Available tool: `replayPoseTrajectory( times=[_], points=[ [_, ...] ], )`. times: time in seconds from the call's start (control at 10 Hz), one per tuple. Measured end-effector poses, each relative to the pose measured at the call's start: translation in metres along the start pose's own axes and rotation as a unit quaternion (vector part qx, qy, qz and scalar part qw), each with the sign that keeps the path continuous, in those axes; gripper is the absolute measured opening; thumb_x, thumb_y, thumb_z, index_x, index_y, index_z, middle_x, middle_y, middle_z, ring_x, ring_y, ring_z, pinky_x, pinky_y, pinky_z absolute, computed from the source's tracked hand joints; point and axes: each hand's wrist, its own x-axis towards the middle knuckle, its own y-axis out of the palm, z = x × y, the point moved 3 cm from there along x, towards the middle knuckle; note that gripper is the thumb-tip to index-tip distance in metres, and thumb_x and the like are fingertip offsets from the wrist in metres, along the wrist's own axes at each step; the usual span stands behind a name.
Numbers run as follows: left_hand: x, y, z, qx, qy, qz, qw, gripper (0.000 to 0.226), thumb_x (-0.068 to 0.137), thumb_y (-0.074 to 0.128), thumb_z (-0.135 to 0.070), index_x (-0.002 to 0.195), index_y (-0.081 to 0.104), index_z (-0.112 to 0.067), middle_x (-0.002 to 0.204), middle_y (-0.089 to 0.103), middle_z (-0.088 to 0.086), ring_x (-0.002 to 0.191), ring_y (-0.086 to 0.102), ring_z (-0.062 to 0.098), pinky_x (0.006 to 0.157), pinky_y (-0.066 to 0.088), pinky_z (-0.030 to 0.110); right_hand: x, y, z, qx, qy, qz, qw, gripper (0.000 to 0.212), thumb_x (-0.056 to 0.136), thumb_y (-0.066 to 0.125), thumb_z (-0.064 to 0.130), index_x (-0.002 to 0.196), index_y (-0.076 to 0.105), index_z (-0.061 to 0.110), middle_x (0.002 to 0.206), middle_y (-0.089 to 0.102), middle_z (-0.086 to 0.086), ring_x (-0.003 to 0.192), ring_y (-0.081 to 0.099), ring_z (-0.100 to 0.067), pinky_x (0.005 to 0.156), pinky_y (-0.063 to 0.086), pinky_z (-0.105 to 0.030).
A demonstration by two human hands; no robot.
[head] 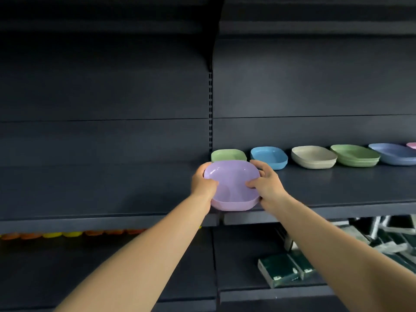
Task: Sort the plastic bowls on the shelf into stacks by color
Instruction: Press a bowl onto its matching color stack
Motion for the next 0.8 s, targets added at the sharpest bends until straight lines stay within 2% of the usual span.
replayPoseTrajectory(
  times=[0.1, 0.2, 0.3, 0.4, 0.7, 0.8],
  points=[
    [0.029, 0.043, 0.007, -0.016, -0.024, -0.021, 0.999, 0.045, 0.091, 0.039, 0.002, 0.121, 0.054, -0.029, 0.100, 0.055, -0.008, 0.090, 0.050, 0.015, 0.072, 0.041, 0.024, 0.045, -0.028, -0.006, -0.018, 0.013, 0.013, 1.000, 0.057, 0.078, 0.041, -0.019, 0.110, 0.056, 0.025, 0.111, 0.061, -0.003, 0.103, 0.056, -0.027, 0.072, 0.048, -0.031],
    [0.053, 0.074, 0.019, -0.020, -0.043, -0.040, 0.998, 0.044, 0.090, 0.042, 0.005, 0.119, 0.056, -0.025, 0.094, 0.054, -0.008, 0.090, 0.049, 0.017, 0.071, 0.040, 0.025, 0.085, -0.048, -0.019, -0.036, 0.040, 0.032, 0.998, 0.058, 0.077, 0.038, -0.019, 0.115, 0.057, 0.021, 0.109, 0.062, -0.003, 0.100, 0.056, -0.024, 0.069, 0.047, -0.027],
    [0.076, 0.088, 0.026, 0.015, -0.052, -0.052, 0.997, 0.051, 0.086, 0.042, 0.009, 0.125, 0.055, -0.020, 0.108, 0.055, -0.002, 0.096, 0.048, 0.019, 0.078, 0.039, 0.027, 0.110, -0.056, -0.034, -0.031, 0.069, 0.043, 0.996, 0.057, 0.076, 0.038, -0.019, 0.117, 0.057, 0.017, 0.108, 0.062, -0.004, 0.099, 0.056, -0.024, 0.067, 0.045, -0.025],
    [0.094, 0.088, 0.032, 0.032, -0.052, -0.061, 0.996, 0.053, 0.085, 0.045, 0.012, 0.127, 0.056, -0.020, 0.109, 0.053, -0.002, 0.099, 0.048, 0.018, 0.078, 0.038, 0.026, 0.122, -0.053, -0.041, -0.029, 0.079, 0.047, 0.995, 0.055, 0.076, 0.038, -0.017, 0.112, 0.056, 0.020, 0.107, 0.061, -0.002, 0.101, 0.056, -0.024, 0.069, 0.046, -0.025],
    [0.099, 0.085, 0.040, 0.051, -0.053, -0.082, 0.994, 0.053, 0.084, 0.050, 0.010, 0.126, 0.056, -0.021, 0.114, 0.055, 0.000, 0.100, 0.050, 0.019, 0.079, 0.040, 0.027, 0.126, -0.054, -0.040, -0.064, 0.070, 0.094, 0.991, 0.045, 0.082, 0.041, -0.012, 0.100, 0.052, 0.027, 0.094, 0.057, 0.008, 0.084, 0.052, -0.011, 0.064, 0.043, -0.022],
    [0.092, 0.085, 0.032, 0.072, -0.060, -0.090, 0.992, 0.053, 0.085, 0.053, 0.006, 0.132, 0.051, -0.018, 0.121, 0.054, 0.002, 0.102, 0.049, 0.020, 0.080, 0.038, 0.027, 0.122, -0.056, -0.032, -0.097, 0.053, 0.091, 0.990, 0.039, 0.083, 0.050, -0.007, 0.101, 0.052, 0.027, 0.106, 0.061, 0.001, 0.093, 0.054, -0.017, 0.071, 0.046, -0.024]
  ],
)
